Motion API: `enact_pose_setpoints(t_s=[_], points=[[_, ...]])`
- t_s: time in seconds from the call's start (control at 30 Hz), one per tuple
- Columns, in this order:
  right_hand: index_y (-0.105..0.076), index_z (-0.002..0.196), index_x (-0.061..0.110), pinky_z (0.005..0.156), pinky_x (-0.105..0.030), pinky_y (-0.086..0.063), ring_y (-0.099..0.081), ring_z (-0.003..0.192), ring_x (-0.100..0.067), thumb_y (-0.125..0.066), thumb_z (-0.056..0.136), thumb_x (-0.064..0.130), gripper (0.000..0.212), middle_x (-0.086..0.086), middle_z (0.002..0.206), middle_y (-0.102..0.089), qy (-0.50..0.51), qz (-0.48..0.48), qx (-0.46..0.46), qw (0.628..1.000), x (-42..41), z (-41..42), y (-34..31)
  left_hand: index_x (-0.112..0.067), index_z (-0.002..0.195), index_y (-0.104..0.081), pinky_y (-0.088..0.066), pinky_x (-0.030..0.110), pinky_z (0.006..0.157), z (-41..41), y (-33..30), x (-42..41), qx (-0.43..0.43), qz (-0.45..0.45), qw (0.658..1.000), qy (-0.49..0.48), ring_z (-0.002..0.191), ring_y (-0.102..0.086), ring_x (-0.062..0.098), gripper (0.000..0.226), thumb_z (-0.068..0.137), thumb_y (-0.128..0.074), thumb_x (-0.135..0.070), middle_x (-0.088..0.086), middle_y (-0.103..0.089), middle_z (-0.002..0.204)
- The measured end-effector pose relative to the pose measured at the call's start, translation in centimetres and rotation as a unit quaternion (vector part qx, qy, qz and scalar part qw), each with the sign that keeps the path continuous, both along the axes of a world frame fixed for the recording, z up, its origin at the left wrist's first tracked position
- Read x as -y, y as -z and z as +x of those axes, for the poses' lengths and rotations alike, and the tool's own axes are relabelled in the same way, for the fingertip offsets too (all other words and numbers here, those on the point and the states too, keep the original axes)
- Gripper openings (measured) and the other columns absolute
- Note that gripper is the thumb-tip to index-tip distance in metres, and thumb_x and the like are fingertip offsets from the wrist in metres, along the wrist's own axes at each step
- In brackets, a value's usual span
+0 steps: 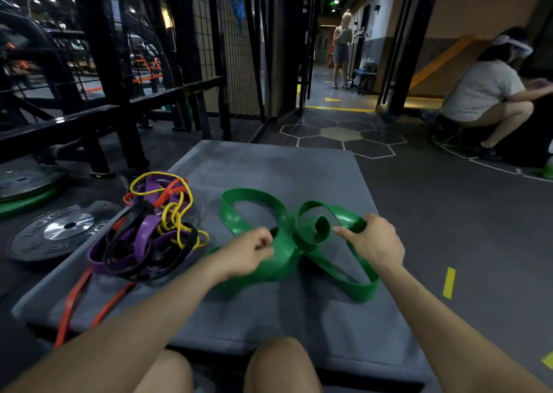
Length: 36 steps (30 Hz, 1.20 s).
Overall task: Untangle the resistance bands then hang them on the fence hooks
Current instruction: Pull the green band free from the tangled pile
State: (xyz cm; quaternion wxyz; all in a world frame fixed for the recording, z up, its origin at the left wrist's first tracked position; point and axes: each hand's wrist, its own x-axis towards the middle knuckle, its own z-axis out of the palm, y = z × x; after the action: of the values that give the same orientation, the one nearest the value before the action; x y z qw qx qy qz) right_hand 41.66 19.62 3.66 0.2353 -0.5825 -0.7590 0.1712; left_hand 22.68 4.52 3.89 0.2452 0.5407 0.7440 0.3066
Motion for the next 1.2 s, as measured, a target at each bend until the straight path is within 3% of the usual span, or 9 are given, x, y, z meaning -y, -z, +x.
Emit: enact_pose_setpoints(t_s=[0.13, 0.2, 0.3, 0.53, 0.63, 0.8, 0.97, 1.1, 1.2], points=[[-0.052, 0.086, 0.012, 0.066, -0.036, -0.047, -0.059, 0.081, -0.032, -0.066, 0.07, 0.063, 0.056, -0.01, 0.094, -0.059, 0.054, 0.003, -0.008, 0.999, -0.3, 0.5, -0.4, -0.01, 0.108, -0.052, -0.034, 0.027, 0.088, -2.7, -5.0, -0.7, 0.236, 0.158, 0.942, -0.181, 0.101, -0.046, 0.014, 0.014, 0.097, -0.045, -0.013, 0.003, -0.052, 0.103], [-0.053, 0.092, 0.01, 0.069, -0.038, -0.048, -0.059, 0.085, -0.033, -0.068, 0.071, 0.06, 0.056, -0.012, 0.1, -0.059, 0.064, -0.002, 0.001, 0.998, -0.4, 0.6, -0.5, -0.011, 0.099, -0.056, -0.042, 0.039, 0.094, -4.6, -6.5, -0.8, 0.329, 0.216, 0.889, -0.235, 0.103, -0.052, 0.02, 0.013, 0.098, -0.044, -0.016, 0.007, -0.057, 0.104], [-0.053, 0.098, 0.008, 0.066, -0.037, -0.045, -0.058, 0.086, -0.033, -0.071, 0.074, 0.052, 0.053, -0.011, 0.107, -0.054, 0.046, -0.011, 0.016, 0.999, -0.1, 0.6, -0.2, -0.013, 0.088, -0.056, -0.056, 0.034, 0.063, -5.8, -7.1, -0.7, 0.419, 0.251, 0.838, -0.243, 0.078, -0.06, 0.021, 0.016, 0.097, -0.043, -0.007, 0.01, -0.06, 0.092], [-0.044, 0.133, 0.011, 0.08, -0.04, -0.049, -0.055, 0.106, -0.036, -0.047, 0.083, -0.004, 0.051, -0.014, 0.132, -0.043, -0.05, -0.033, 0.049, 0.997, -0.5, 0.5, 0.6, -0.012, 0.128, -0.048, -0.058, 0.026, 0.059, -5.7, -7.5, -0.3, 0.4, 0.255, 0.864, -0.169, 0.087, -0.062, 0.016, 0.054, 0.085, -0.04, 0.02, 0.001, -0.063, 0.103], [-0.044, 0.134, 0.009, 0.084, -0.037, -0.048, -0.053, 0.111, -0.032, -0.042, 0.082, -0.01, 0.055, -0.015, 0.129, -0.05, -0.096, -0.026, 0.039, 0.994, -0.6, 0.3, 0.2, -0.022, 0.14, -0.039, -0.051, 0.038, 0.081, -5.2, -8.6, -0.6, 0.358, 0.246, 0.893, -0.123, 0.09, -0.059, 0.017, 0.071, 0.084, -0.037, 0.023, 0.003, -0.058, 0.113], [-0.059, 0.119, 0.005, 0.093, -0.03, -0.048, -0.061, 0.106, -0.024, -0.052, 0.082, -0.002, 0.039, -0.012, 0.116, -0.065, -0.241, 0.0, -0.058, 0.969, 1.4, -2.4, -3.0, -0.033, 0.144, -0.027, -0.047, 0.04, 0.075, -4.1, -11.6, -2.2, 0.403, 0.267, 0.872, -0.071, 0.088, -0.059, 0.019, 0.086, 0.083, -0.026, 0.027, 0.006, -0.052, 0.116], [-0.044, 0.134, 0.012, 0.101, -0.029, -0.043, -0.055, 0.117, -0.018, -0.071, 0.077, 0.012, 0.063, -0.003, 0.126, -0.057, -0.37, -0.09, -0.089, 0.92, 4.1, -6.2, -4.0, -0.023, 0.143, -0.03, -0.048, 0.045, 0.073, -2.3, -14.9, -4.0, 0.506, 0.305, 0.805, -0.054, 0.093, -0.059, 0.023, 0.075, 0.086, -0.023, 0.025, 0.01, -0.057, 0.105], [-0.063, 0.108, 0.011, 0.094, -0.044, -0.05, -0.065, 0.099, -0.022, -0.067, 0.081, 0.002, 0.029, -0.005, 0.106, -0.069, -0.306, -0.109, -0.264, 0.908, 3.8, -6.9, -4.1, -0.009, 0.127, -0.042, -0.049, 0.045, 0.073, -1.3, -17.3, -4.1, 0.546, 0.304, 0.779, -0.046, 0.089, -0.058, 0.027, 0.05, 0.09, -0.026, 0.019, 0.017, -0.057, 0.098], [-0.065, 0.088, 0.014, 0.085, -0.037, -0.054, -0.067, 0.08, -0.012, -0.062, 0.083, -0.005, 0.02, 0.0, 0.088, -0.07, -0.302, -0.12, -0.363, 0.874, 3.4, -5.5, -6.7, -0.001, 0.103, -0.054, -0.056, 0.039, 0.074, -1.7, -18.0, -4.0, 0.533, 0.267, 0.799, -0.081, 0.084, -0.06, 0.024, 0.022, 0.094, -0.035, 0.007, 0.016, -0.06, 0.093]])
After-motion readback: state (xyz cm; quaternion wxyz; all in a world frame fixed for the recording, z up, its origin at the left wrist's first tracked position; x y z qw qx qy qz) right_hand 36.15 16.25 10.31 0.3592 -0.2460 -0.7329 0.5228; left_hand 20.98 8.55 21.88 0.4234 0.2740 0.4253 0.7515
